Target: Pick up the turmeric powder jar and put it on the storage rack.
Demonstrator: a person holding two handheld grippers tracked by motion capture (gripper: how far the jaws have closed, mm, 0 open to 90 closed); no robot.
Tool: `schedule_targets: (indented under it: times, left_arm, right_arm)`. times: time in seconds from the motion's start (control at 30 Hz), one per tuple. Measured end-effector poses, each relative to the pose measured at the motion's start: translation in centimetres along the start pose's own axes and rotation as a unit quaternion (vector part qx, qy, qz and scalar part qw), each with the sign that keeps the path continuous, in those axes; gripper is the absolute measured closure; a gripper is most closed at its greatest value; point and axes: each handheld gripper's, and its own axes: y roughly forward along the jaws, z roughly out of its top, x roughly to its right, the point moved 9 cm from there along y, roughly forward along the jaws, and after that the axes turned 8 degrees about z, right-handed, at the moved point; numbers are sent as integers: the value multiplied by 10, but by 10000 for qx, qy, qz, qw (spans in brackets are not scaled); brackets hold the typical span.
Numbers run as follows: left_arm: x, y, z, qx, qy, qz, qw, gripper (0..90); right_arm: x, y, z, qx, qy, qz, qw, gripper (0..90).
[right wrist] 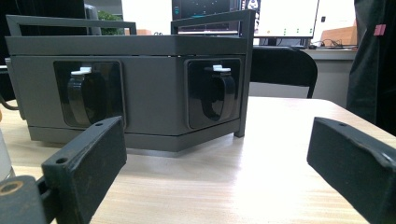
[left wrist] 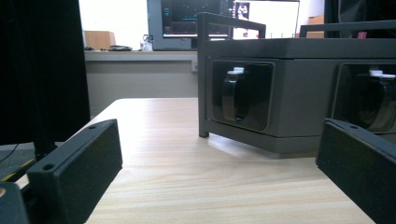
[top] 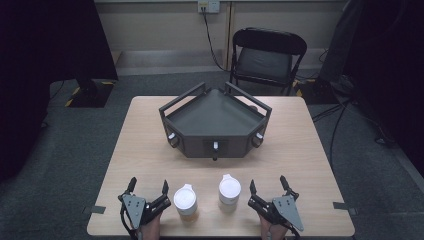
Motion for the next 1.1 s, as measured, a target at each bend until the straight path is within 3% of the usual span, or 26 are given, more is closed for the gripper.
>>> schedule_targets:
  times: [1.1]
  left_arm:
    - [0,0,0,-4,-2,13,10000,1]
  right_arm:
    - [-1,-1,-1,64,0,-13,10000,34]
